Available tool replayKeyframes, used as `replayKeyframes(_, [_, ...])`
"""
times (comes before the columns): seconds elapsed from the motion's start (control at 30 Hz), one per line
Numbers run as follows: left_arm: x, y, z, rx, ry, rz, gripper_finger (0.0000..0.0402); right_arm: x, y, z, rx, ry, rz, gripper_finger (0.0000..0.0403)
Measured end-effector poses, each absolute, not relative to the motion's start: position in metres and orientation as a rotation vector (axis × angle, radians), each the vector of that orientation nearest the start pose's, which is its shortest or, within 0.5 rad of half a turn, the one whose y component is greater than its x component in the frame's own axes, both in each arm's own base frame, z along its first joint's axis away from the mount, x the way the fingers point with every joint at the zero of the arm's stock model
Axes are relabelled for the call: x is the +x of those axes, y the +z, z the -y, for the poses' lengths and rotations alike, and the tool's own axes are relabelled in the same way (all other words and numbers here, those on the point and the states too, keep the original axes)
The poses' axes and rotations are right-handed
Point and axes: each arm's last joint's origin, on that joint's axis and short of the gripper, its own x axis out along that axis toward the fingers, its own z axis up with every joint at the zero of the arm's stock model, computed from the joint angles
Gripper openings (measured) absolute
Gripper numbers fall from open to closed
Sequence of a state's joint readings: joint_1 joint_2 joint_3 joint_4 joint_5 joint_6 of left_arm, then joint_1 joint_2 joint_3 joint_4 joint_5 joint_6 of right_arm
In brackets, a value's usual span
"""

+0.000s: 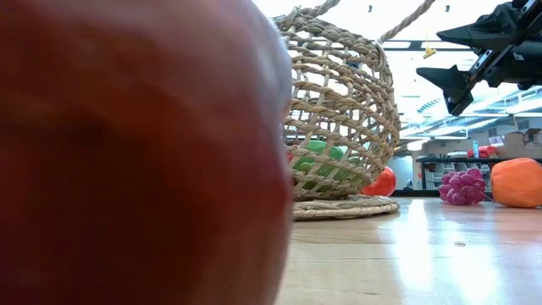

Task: Build produce basket
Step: Put the yellow bell pepper into the basket

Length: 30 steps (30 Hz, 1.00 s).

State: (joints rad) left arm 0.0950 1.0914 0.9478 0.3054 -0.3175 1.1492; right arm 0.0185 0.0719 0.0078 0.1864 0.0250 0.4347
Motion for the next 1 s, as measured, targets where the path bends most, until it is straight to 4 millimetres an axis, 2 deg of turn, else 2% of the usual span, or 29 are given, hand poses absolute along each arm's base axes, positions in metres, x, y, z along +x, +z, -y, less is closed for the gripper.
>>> replayKeyframes(0.13, [0.261, 0.368, -0.026, 1.324, 0.517, -0.173, 0.0330, 0.101, 0.179, -0.001, 0.437, 0.020, 0.124, 0.0284])
replayKeyframes(0.27, [0.281, 0.361, -0.021, 1.441, 0.624, -0.211, 0.0330, 0.101, 0.179, -0.001, 0.437, 0.020, 0.124, 0.0284])
replayKeyframes(0.47, [0.319, 0.356, -0.011, 1.585, 0.600, -0.274, 0.0330, 0.101, 0.179, -0.001, 0.437, 0.020, 0.123, 0.0284])
replayKeyframes(0.67, [0.357, 0.364, -0.005, 1.589, 0.602, -0.289, 0.0330, 0.101, 0.179, -0.001, 0.437, 0.020, 0.122, 0.0284])
replayKeyframes(0.73, [0.366, 0.360, -0.003, 1.605, 0.576, -0.330, 0.0330, 0.101, 0.179, -0.001, 0.437, 0.020, 0.124, 0.0284])
replayKeyframes(0.87, [0.375, 0.344, -0.005, 1.619, 0.476, -0.440, 0.0330, 0.101, 0.179, -0.001, 0.437, 0.021, 0.124, 0.0284])
replayKeyframes(1.0, [0.377, 0.319, -0.007, 1.564, 0.320, -0.593, 0.0330, 0.101, 0.179, -0.001, 0.437, 0.021, 0.123, 0.0284])
